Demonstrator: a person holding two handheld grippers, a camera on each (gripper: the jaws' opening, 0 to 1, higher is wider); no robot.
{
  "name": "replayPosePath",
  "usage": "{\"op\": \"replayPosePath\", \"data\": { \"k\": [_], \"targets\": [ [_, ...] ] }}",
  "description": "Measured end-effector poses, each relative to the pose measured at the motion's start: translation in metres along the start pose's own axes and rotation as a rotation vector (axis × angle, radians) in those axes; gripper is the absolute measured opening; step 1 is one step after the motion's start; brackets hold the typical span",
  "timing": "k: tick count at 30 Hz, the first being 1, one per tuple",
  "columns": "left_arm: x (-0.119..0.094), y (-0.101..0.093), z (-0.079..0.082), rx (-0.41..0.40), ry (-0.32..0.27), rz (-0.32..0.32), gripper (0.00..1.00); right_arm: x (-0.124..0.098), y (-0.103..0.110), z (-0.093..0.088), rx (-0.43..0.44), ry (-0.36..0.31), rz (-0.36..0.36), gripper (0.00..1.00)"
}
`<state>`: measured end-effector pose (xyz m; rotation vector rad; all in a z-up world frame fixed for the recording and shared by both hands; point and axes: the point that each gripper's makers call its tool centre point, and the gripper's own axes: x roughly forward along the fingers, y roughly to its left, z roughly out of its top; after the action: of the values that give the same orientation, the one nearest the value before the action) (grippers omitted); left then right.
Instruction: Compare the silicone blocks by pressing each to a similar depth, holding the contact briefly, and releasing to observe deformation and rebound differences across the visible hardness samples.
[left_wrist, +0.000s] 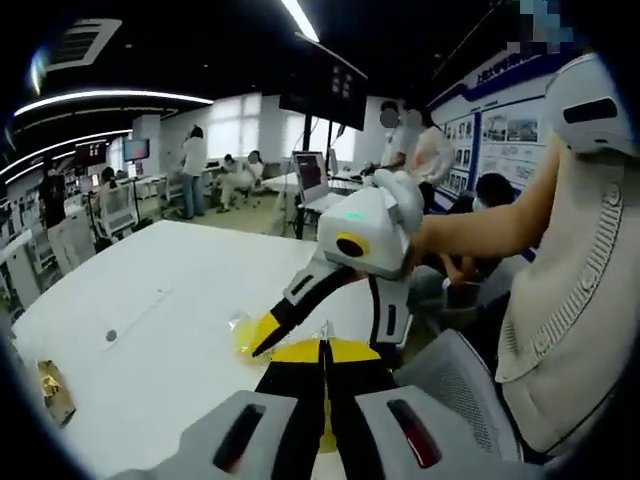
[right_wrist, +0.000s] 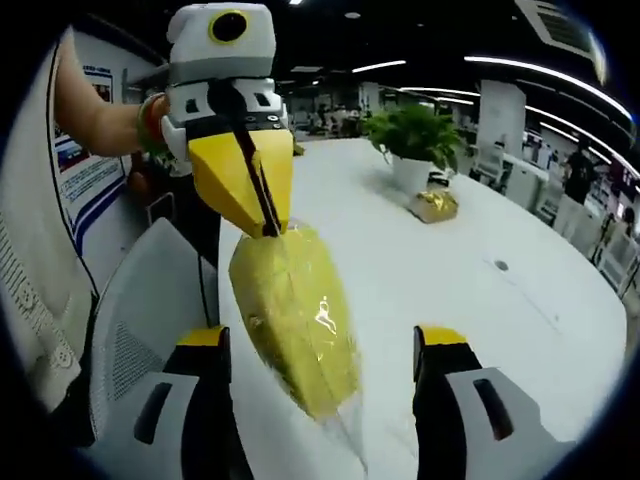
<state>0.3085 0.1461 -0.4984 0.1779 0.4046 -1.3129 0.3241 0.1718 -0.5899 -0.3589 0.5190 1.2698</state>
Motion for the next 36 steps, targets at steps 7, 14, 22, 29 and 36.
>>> {"op": "replayPosePath", "data": {
  "k": [7,14,22,29,36],
  "targets": [
    [0.001,-0.008,0.001,0.012,0.012,-0.037,0.00,0.008,0.009,-0.003,-0.018,0.007,0.061,0.44],
    [0.001,-0.009,-0.010,0.037,0.052,-0.040,0.00,0.009,0.011,-0.009,-0.068,0.014,0.040,0.29],
    [-0.004,-0.008,-0.014,0.037,0.054,-0.027,0.00,0.009,0.013,-0.009,-0.051,0.004,0.027,0.19],
    [-0.005,-0.006,-0.012,0.043,0.047,-0.013,0.00,0.009,0.016,-0.005,-0.029,-0.001,0.029,0.09],
    [-0.006,-0.004,-0.012,0.053,0.044,-0.003,0.00,0.010,0.015,-0.004,-0.016,0.002,0.016,0.08]
  ]
}}
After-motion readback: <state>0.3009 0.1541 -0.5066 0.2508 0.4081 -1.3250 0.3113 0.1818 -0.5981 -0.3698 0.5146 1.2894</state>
